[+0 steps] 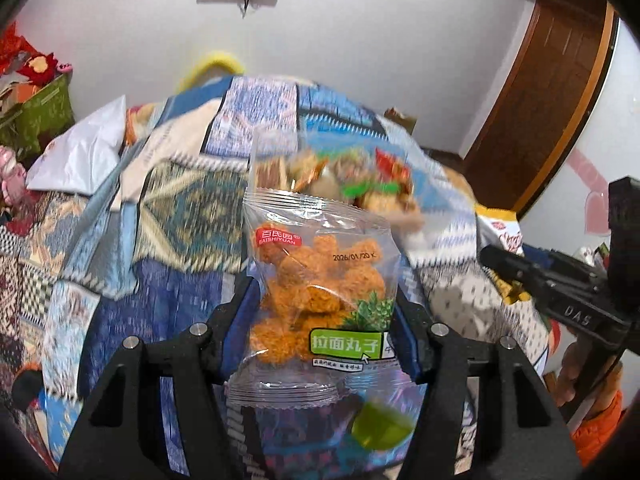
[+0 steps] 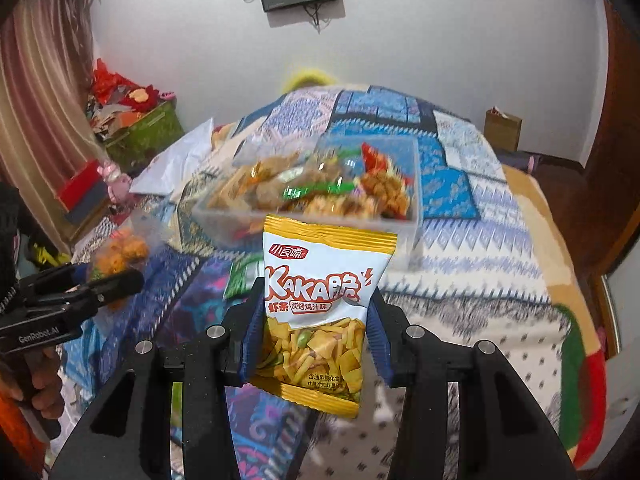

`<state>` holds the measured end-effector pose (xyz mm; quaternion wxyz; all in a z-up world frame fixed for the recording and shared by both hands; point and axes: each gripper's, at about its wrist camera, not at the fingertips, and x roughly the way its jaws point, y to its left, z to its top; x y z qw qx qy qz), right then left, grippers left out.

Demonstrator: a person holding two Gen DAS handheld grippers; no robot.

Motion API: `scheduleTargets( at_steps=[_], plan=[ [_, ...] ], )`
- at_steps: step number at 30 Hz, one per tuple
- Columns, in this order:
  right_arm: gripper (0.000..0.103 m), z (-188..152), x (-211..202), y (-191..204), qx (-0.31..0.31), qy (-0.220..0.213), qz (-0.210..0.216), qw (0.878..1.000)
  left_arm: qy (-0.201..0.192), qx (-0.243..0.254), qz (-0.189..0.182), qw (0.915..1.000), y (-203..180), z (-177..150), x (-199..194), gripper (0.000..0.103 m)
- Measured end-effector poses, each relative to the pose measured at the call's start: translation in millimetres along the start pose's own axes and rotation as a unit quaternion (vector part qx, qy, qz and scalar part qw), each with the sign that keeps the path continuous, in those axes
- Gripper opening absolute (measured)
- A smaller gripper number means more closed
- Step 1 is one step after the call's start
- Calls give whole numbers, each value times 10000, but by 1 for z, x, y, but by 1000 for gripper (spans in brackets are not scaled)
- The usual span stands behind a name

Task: Organize snacks
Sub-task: 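Carry both bags into the clear box and open both tools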

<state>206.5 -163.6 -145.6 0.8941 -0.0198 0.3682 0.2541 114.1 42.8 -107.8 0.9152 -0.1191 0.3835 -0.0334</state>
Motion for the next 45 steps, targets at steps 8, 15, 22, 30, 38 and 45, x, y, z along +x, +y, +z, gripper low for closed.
scheduleTargets(
  at_steps=[8,15,22,30,38,45],
  plan=[
    [42,39,7,-13,24,-316,-85,9995,-375,64,-31,9993,-7,50,14,61],
    [42,71,31,-19,49,-428,-111,9990,-535,100,104,9985,-7,92,46,61],
    [42,92,68,-21,27,-306,-54,9995,-399,-121,200,9989,13,115,88,61],
    [42,97,118,-22,5,95,-18,10000,49,-310,450,9985,41,118,143,61],
    [43,97,136,-24,-64,271,-18,9996,158,-511,381,9978,52,121,167,63],
    [59,100,130,-26,-120,287,-237,9992,340,-487,376,9975,46,126,171,73]
  ],
)
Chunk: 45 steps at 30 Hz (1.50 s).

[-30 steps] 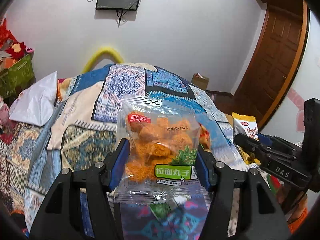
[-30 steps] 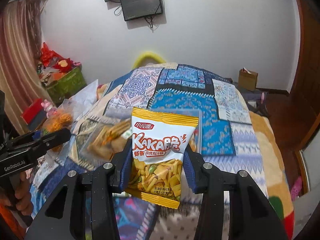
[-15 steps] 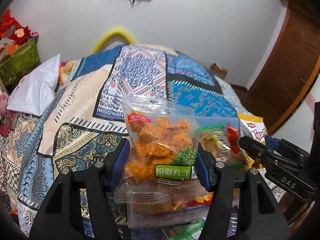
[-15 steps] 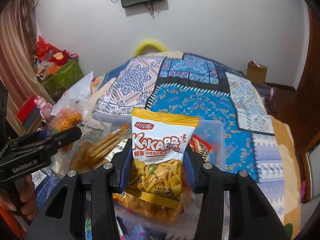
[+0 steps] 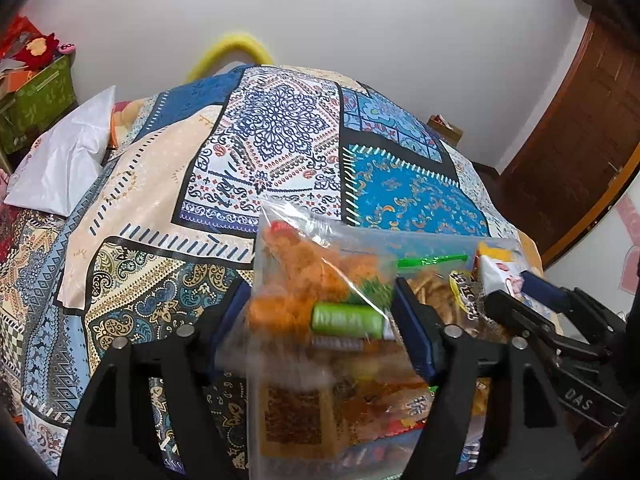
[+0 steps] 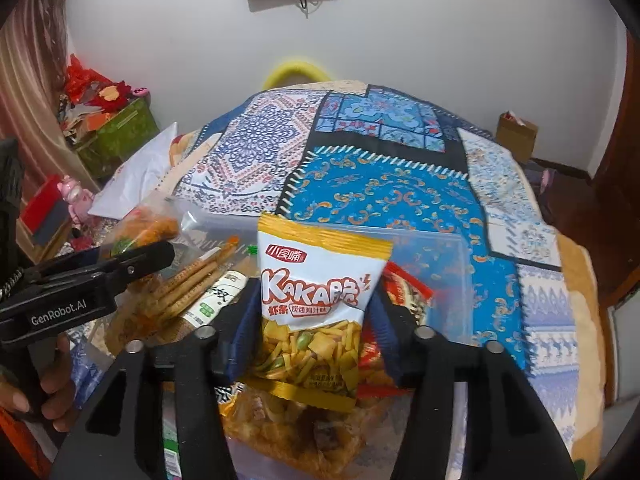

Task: Organize snacks
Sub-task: 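Carry both bags into the clear box and open both tools, then grasp the green jelly cup with the left tool while the right tool grasps the green snack packet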

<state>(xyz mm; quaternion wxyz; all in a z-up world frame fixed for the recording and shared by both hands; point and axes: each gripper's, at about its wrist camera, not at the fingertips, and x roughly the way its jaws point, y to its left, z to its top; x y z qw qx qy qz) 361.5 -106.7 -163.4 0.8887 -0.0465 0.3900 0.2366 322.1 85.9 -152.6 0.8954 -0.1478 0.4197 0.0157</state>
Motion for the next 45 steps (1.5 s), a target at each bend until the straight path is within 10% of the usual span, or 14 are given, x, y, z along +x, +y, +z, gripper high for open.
scheduleTargets(
  at_steps=[26,45],
  plan=[
    [70,-50,-103,36,-291,-447,227,9983,-450,665,-118,9967,-23,-73,-137,79],
    [73,-141,-127,29,108,97,236,9996,853,645,-577,9926,-61,-209,-127,79]
  ],
)
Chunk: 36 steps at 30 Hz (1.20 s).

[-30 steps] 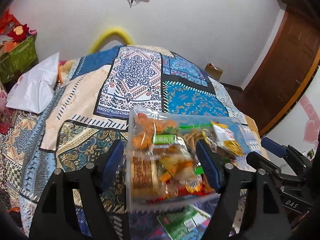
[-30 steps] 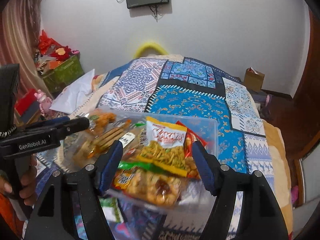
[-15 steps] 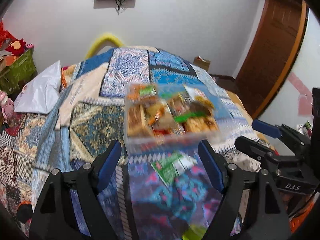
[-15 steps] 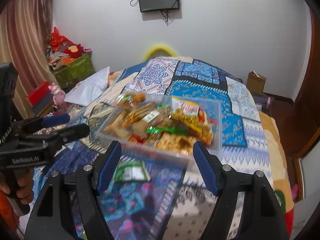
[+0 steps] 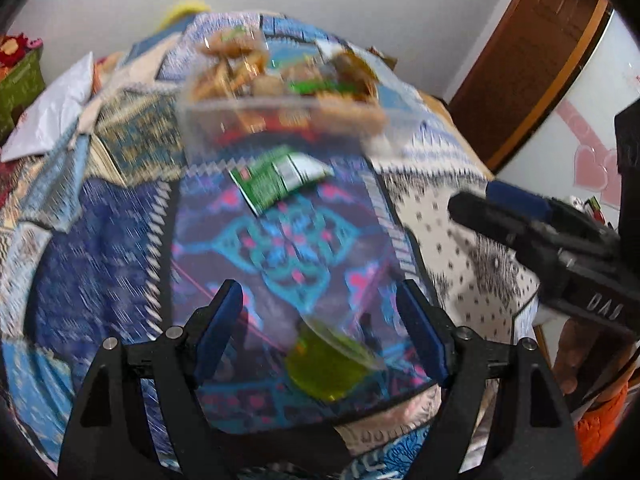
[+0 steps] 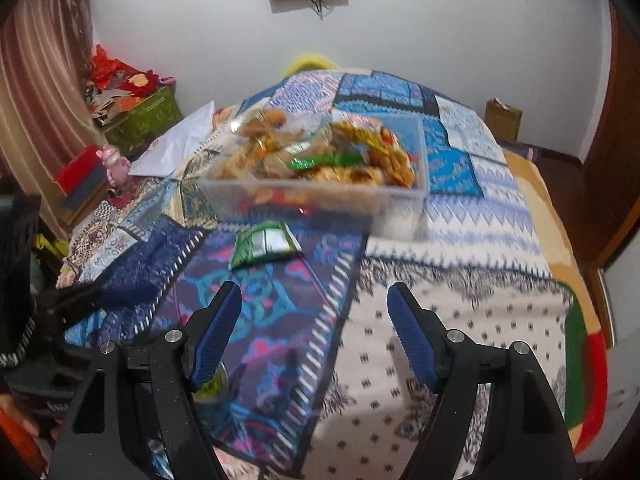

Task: Organize snacks
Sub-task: 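Grasp the green jelly cup with the left tool while the right tool grasps the green snack packet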

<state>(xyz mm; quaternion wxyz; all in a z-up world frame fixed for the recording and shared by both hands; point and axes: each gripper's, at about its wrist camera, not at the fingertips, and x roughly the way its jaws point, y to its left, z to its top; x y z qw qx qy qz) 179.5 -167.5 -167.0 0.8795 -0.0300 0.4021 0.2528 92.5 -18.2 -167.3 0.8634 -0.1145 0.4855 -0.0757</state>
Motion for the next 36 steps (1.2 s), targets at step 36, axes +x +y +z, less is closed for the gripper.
scheduleTargets(
  at_steps=[36],
  plan=[
    [73,13,54,7,53,444,269,9986,-572,-531,376,9962,69,22,2,58]
  ],
)
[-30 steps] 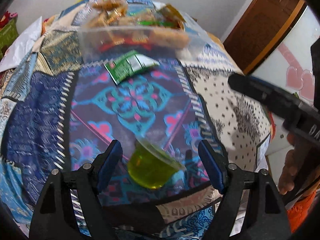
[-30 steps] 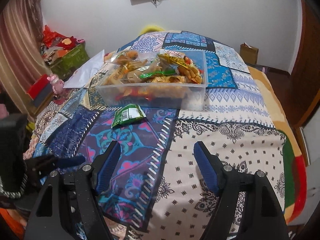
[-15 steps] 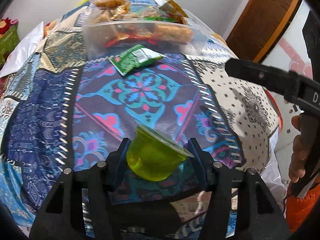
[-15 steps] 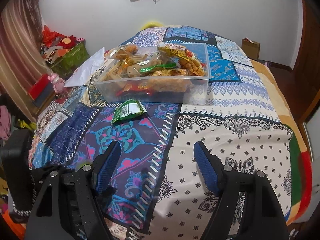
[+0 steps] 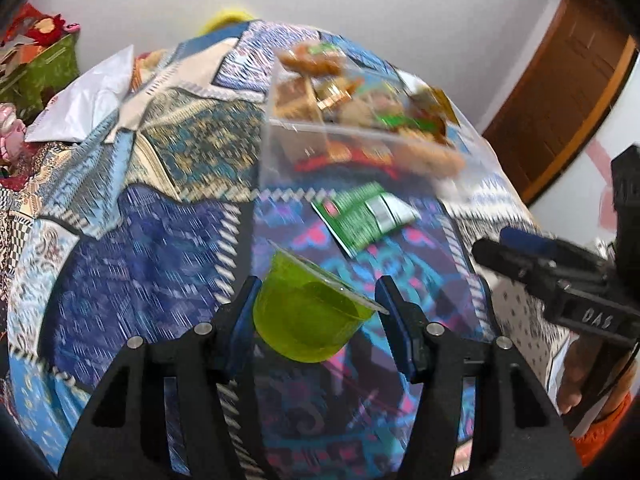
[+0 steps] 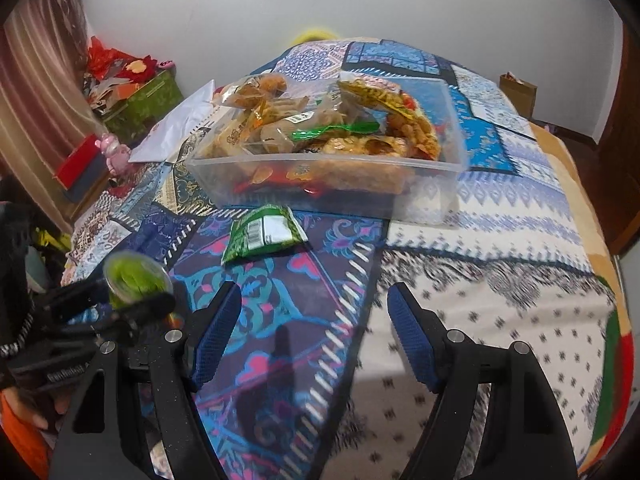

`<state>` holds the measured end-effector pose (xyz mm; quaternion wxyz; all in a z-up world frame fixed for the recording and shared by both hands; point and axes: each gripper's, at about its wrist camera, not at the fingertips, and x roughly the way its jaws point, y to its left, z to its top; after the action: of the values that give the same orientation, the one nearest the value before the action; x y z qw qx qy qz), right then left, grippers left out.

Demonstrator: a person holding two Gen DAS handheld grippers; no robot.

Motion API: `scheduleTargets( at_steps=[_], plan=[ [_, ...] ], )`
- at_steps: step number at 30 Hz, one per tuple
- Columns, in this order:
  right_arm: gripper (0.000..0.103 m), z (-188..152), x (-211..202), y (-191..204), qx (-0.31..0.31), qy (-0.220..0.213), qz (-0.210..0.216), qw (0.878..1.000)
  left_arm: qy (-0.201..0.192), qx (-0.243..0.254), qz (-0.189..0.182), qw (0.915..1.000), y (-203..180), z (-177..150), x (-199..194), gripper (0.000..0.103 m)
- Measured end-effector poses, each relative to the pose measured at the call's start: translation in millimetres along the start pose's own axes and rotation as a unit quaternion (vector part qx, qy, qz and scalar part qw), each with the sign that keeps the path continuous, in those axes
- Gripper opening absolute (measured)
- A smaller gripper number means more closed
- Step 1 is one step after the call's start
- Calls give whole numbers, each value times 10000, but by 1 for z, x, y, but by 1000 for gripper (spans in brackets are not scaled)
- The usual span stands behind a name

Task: Organize snacks
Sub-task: 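Grasp the green jelly cup with the left tool while the right tool grasps the green snack packet, then lower the jelly cup and green packet into the clear box and release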

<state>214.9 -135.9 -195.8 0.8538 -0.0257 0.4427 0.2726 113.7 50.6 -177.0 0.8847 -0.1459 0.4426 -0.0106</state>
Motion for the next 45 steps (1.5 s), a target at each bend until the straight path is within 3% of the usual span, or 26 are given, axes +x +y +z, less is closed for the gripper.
scheduleTargets(
  at_steps=[6,14,15,16,21,24,35,45],
  plan=[
    [73,21,34,8,-87,190,126,9997,-177,-128,61,9997,17,20,10,58],
    [73,29,85,25,-228,603,272,9976,-113,-218,-10,9997,29,26,30,58],
    [72,29,86,29,-318,563,211,9977,-105,-227,-14,9997,29,26,32,58],
    [63,28,86,34,-435,543,196,9974,-99,-233,-17,9997,30,25,33,58],
    [37,26,77,35,-523,497,332,9968,-65,-276,-29,9996,28,25,37,58],
    [28,24,67,33,-589,384,256,9972,-122,-249,-38,9996,25,26,32,58],
    [24,28,15,14,-459,-199,265,9984,-564,-130,-46,9983,6,46,-3,58],
    [24,55,-20,-4,-275,-856,67,9959,-973,1,-154,9951,-20,91,-19,58]
  ],
)
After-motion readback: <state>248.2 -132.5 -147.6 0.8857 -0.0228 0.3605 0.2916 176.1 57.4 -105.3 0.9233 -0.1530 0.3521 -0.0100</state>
